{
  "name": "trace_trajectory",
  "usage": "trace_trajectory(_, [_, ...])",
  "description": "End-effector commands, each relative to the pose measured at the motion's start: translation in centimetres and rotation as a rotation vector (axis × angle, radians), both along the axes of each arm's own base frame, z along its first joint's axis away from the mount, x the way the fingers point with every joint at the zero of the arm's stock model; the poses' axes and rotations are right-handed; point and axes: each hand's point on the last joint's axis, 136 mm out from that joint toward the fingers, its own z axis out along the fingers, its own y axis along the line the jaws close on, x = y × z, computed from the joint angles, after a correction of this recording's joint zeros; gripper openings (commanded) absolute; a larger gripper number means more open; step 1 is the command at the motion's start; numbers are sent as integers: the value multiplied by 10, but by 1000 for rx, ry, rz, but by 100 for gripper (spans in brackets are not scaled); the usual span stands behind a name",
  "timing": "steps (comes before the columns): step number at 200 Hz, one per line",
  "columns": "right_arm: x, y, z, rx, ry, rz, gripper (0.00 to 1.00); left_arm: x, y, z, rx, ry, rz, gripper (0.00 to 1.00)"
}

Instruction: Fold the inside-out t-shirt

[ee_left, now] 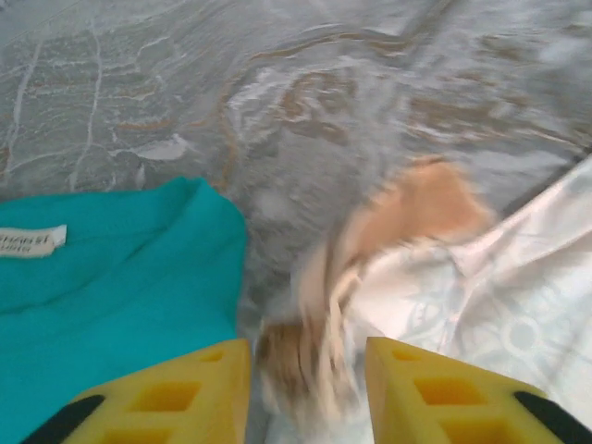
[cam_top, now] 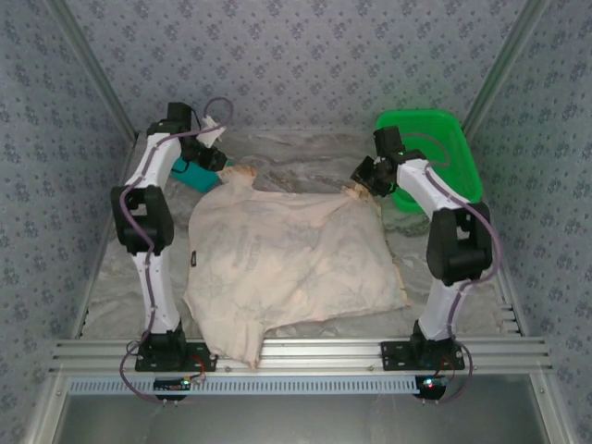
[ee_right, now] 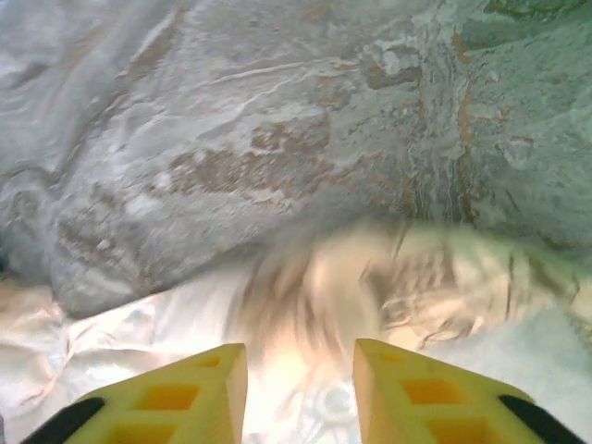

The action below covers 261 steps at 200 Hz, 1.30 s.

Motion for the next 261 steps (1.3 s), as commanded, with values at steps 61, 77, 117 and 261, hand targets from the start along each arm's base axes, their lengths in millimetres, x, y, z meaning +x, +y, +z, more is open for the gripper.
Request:
trace_trajectory(61, [-69,-15,8,-253,-14,165,60,-54,-14,89,-133,-131,320,49])
trace_trajectory(77, [-93,-16,-11,-263,8,217,59,-91,-20,61,-146,-48,404,48])
trace_trajectory(117, [-155,-44,-73,-338,170,204,56,-153,16,-30,-91,150,776,48])
trace_trajectory(261, [-274,11,-122,-240,313,233,8,-45,-113,-114,45,249,436,38])
